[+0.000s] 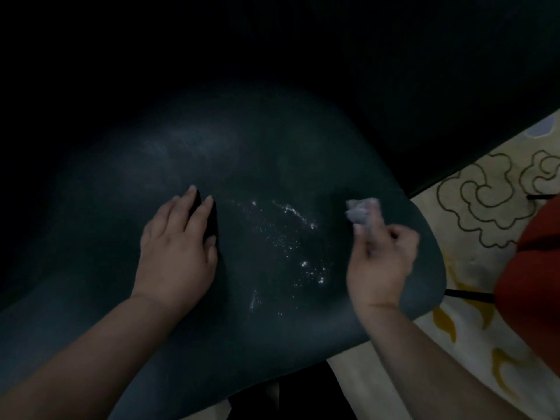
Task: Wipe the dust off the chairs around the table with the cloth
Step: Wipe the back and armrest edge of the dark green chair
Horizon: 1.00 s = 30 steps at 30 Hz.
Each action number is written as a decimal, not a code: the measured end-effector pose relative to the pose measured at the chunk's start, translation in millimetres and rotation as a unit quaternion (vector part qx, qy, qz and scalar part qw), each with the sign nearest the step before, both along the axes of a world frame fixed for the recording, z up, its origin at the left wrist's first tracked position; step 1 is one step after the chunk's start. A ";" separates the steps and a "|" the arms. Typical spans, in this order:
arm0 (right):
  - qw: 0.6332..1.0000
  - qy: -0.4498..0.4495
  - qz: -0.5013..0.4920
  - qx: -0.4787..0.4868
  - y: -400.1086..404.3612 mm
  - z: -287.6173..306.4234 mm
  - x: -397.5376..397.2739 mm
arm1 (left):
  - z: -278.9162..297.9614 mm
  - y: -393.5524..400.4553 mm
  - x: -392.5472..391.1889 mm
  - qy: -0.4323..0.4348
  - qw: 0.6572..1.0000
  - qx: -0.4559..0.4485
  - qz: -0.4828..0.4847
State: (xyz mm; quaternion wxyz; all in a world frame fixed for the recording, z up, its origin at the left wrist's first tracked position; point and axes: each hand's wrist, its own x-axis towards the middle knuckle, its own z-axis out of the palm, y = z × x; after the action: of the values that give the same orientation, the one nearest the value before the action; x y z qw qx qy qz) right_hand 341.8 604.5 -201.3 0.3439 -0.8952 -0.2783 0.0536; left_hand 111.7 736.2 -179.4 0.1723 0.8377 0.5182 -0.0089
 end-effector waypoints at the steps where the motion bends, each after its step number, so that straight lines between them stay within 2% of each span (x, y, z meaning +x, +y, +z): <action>1: 0.999 -0.001 -0.036 -0.023 -5.2 0.2 6.1 | 0.1 -2.0 -0.6 -0.001 1.000 0.000 -0.004; 3: 0.997 0.020 -0.073 -0.035 -12.1 -2.6 0.9 | -0.3 -6.4 -4.0 0.003 1.000 -0.001 -0.013; 6: 0.980 0.110 -0.163 0.036 0.1 -11.6 -36.3 | -2.7 -13.6 -12.3 0.009 1.000 0.004 -0.016; 7: 0.977 0.126 -0.166 0.048 6.7 -9.8 -52.8 | -2.9 -16.7 -15.0 0.011 1.000 0.005 -0.016; 10: 0.997 0.070 -0.033 0.030 20.3 3.5 -82.1 | -1.7 -24.0 -22.9 0.013 1.000 0.003 -0.012; 11: 0.998 0.056 -0.022 0.025 17.7 2.7 -76.6 | -1.6 -26.0 -25.2 0.015 1.000 0.001 -0.010; 14: 0.991 0.046 -0.122 -0.004 -3.1 4.2 -35.1 | -2.2 -29.2 -31.1 0.012 1.000 0.000 -0.010; 16: 0.989 0.024 -0.143 -0.020 -19.8 -0.4 -22.7 | -3.8 -30.0 -34.8 0.005 1.000 0.002 -0.002; 21: 0.992 -0.026 -0.113 -0.040 3.6 -9.4 -70.8 | -9.3 -34.2 -37.2 -0.016 0.999 0.026 0.013; 23: 0.994 0.034 -0.101 -0.032 18.1 -10.0 -85.3 | -11.2 -35.7 -34.5 -0.020 0.999 0.030 0.019; 25: 0.995 0.088 -0.048 -0.008 20.9 -5.9 -93.0 | -11.3 -36.8 -31.7 -0.022 0.999 0.031 0.025; 28: 0.998 0.018 0.040 0.050 22.5 6.8 -78.6 | -9.8 -37.1 -30.0 -0.026 0.999 0.031 0.036; 30: 0.997 -0.032 0.059 0.029 36.1 8.2 -48.9 | -9.3 -36.5 -29.6 -0.026 0.998 0.038 0.034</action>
State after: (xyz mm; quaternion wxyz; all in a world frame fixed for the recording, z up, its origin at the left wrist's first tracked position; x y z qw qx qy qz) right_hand 292.9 640.7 -193.1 0.3567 -0.8683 -0.3427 0.0370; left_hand 82.2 699.7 -188.7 0.1540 0.8251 0.5422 0.0381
